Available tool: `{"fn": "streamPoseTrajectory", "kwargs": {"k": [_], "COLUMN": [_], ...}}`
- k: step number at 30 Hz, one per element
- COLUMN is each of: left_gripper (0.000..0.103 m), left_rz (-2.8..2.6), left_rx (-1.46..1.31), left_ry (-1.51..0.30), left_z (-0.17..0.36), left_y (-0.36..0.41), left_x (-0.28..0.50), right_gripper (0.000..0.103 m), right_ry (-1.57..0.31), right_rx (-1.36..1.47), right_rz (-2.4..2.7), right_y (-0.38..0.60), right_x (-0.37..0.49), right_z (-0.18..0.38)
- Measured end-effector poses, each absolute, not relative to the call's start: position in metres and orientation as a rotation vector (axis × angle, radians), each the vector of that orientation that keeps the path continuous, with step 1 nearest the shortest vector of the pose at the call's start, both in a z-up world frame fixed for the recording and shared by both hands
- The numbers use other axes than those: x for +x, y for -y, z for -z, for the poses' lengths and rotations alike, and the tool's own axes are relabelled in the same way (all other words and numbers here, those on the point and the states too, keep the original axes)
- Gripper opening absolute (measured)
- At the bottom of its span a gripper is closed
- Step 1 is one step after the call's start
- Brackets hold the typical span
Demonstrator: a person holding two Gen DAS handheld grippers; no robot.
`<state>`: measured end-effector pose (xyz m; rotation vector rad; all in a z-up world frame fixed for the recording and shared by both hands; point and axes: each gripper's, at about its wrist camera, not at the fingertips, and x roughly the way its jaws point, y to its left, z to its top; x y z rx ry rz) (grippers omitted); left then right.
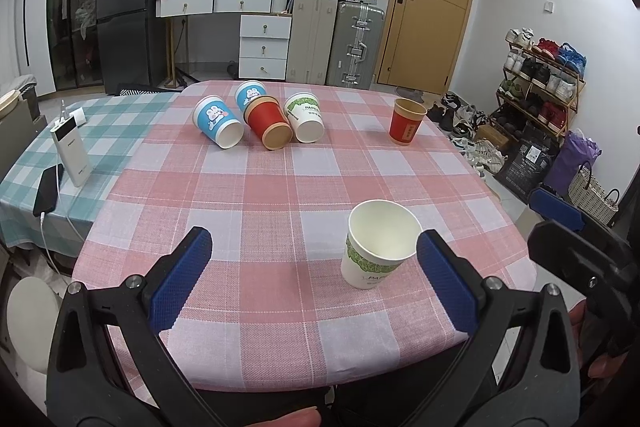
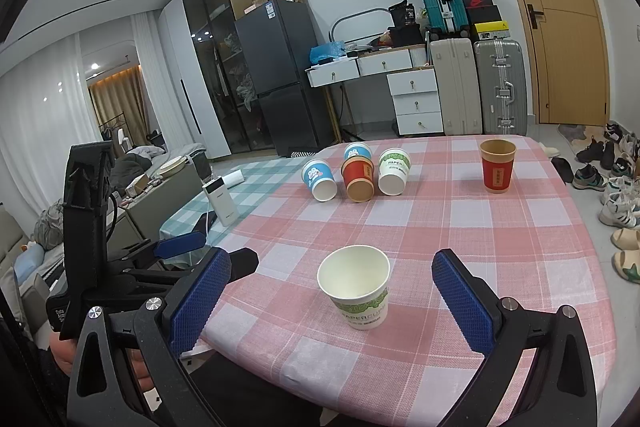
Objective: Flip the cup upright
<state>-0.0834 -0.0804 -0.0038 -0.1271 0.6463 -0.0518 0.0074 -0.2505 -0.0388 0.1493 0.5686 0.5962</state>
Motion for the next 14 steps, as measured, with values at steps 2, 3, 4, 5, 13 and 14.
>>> {"fn": "streamPoseTrajectory", "kwargs": {"k": [2, 3, 4, 5, 13, 14], "left_gripper": [0.102, 0.102, 0.102, 0.102, 0.102, 0.102], "left_rz": [0.051, 0.049, 0.048, 0.048, 0.049, 0.051], "left_rx": [-0.125, -0.126, -0.128, -0.13, -0.127, -0.129], "left_ry": [-0.647, -0.649, -0.651, -0.653, -0.653, -0.65], "left_z": [0.0038, 0.0053, 0.0073, 0.01, 0.0099, 0.0096], "left_y": [0.0805, 0.0805, 0.0806, 0.0804, 0.0801, 0.08], "left_x": [-0.0834, -0.0834, -0.0834, -0.0833, -0.0831, -0.0833], "right_gripper": [0.103, 0.103, 0.103, 0.103, 0.103, 0.103], "right_ry": [-0.57, -0.572, -0.572, -0.572, -0.569, -0.569], "right_rx": [0.15, 0.15, 0.149, 0.149, 0.146, 0.145], "right_rz": [-0.595, -0.595, -0.594, -0.592, -0.587, -0.588], "right_y": [0.2504, 0.2503, 0.2503, 0.2501, 0.2514, 0.2514], "right_x": [0.0074, 0.0073, 0.0073, 0.0073, 0.0066, 0.0067], "right_z": [0.0394, 0.0398, 0.0401, 0.0404, 0.0409, 0.0409]}}
